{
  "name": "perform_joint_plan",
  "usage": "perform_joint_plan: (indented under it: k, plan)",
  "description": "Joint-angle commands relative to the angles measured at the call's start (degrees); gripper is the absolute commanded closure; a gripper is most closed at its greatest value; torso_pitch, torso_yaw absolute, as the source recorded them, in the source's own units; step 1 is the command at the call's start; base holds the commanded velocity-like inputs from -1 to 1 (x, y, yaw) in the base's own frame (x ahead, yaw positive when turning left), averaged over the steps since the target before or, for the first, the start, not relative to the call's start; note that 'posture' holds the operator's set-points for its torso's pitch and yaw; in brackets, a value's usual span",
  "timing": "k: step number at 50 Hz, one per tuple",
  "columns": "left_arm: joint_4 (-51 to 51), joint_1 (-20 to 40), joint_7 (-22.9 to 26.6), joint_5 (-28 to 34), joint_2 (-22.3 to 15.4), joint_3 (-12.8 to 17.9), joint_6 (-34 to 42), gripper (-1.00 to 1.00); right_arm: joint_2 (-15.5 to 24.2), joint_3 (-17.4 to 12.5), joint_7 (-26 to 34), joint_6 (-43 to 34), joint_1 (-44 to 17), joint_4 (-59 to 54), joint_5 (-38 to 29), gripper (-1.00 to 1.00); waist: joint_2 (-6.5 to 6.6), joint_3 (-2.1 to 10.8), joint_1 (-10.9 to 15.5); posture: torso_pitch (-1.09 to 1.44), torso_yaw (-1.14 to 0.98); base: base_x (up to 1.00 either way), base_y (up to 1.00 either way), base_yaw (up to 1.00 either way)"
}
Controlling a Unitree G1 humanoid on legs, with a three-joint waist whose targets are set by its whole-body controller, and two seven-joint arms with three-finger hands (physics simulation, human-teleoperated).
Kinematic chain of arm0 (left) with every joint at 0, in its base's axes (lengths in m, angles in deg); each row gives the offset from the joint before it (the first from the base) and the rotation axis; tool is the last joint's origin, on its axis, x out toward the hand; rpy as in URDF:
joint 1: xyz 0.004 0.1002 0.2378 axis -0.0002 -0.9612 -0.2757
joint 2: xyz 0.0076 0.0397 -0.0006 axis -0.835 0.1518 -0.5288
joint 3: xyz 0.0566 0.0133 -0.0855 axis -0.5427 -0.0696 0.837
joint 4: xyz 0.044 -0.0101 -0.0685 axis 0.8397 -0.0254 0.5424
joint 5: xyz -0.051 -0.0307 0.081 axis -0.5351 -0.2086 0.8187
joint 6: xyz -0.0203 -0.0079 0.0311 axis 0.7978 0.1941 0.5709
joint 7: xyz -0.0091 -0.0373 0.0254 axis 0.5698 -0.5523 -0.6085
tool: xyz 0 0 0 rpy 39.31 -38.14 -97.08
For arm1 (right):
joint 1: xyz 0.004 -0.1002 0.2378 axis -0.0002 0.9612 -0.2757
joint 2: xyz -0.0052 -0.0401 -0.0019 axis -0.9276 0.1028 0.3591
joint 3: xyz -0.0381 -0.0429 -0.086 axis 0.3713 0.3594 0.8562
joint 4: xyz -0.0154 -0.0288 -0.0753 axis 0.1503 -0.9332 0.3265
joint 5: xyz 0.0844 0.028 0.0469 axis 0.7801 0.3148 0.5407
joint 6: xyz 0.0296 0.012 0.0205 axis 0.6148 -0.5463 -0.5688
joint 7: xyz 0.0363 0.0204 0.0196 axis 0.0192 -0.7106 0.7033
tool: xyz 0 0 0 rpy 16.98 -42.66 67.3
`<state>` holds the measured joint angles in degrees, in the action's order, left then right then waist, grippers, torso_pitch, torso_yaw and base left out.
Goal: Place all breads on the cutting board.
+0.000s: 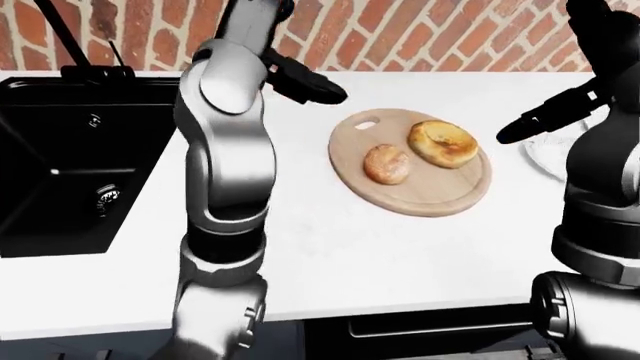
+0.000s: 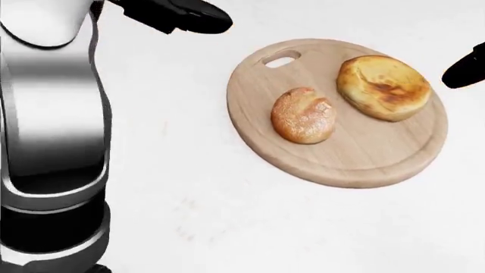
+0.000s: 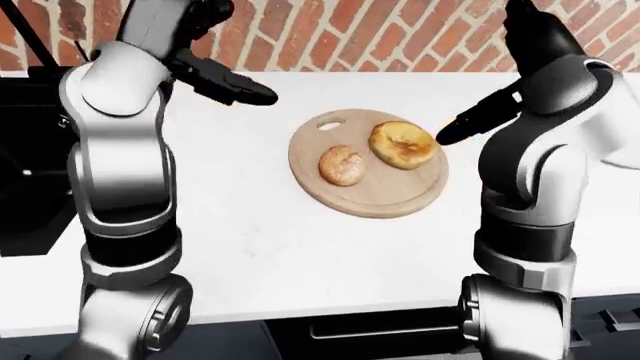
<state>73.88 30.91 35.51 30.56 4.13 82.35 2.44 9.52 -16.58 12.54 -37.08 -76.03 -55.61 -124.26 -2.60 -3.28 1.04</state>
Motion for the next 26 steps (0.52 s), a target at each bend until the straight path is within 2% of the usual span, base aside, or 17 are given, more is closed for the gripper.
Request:
perform_joint_plan:
  k: [1,5,7,10,18,20,22,26]
  plan:
    - [-2.8,1.8,1.1,-0.7,-2.5,1.1,2.4,-0.61,1.3,-1.1,1.2,0.4,-0.9,2.1,-1.0,-1.0,-0.19,1.48,0.0,0.0,0.0,0.0,0.0,0.0]
    - [-7.6,-0.9,1.7,-2.2,-6.3,2.3,4.9,-0.69,3.0,-2.4,3.3,0.0,1.1,5.9,-1.7,-1.0,0.12,1.36,-0.1,0.0,0.0,0.0,0.0,0.0]
    - [-12.2,-4.2,2.7,-2.3,-7.9,2.6,6.3,-0.75,4.2,-3.9,5.8,-1.0,3.1,10.1,-1.9,-1.0,0.26,1.4,-0.2,0.0,0.0,0.0,0.0,0.0]
    - [-16.7,-7.3,3.5,-3.6,-11.1,5.2,8.3,-0.74,6.3,-5.7,9.1,-2.4,5.6,15.2,-2.4,-1.0,0.42,1.34,-0.2,0.0,0.0,0.0,0.0,0.0]
    - [-28.1,-15.7,5.2,-9.3,-21.0,12.5,14.0,-0.72,11.5,-11.1,13.1,-4.6,11.4,22.3,-0.8,-1.0,1.38,1.27,-0.7,0.0,0.0,0.0,0.0,0.0]
    - [-29.5,-16.7,4.9,-10.7,-22.8,13.4,15.0,-0.72,12.6,-12.1,13.0,-5.0,12.5,22.9,0.1,-1.0,1.56,1.2,-0.7,0.0,0.0,0.0,0.0,0.0]
    - [-32.6,-18.3,5.7,-11.8,-25.2,15.1,17.2,-0.7,13.6,-13.7,12.6,-5.4,14.2,23.6,1.4,-1.0,1.65,1.14,-0.8,0.0,0.0,0.0,0.0,0.0]
    - [-37.3,-21.7,6.0,-14.7,-28.5,18.8,20.1,-0.71,14.7,-15.1,11.2,-6.2,16.7,24.4,3.9,-1.0,1.65,1.0,-0.9,0.0,0.0,0.0,0.0,0.0]
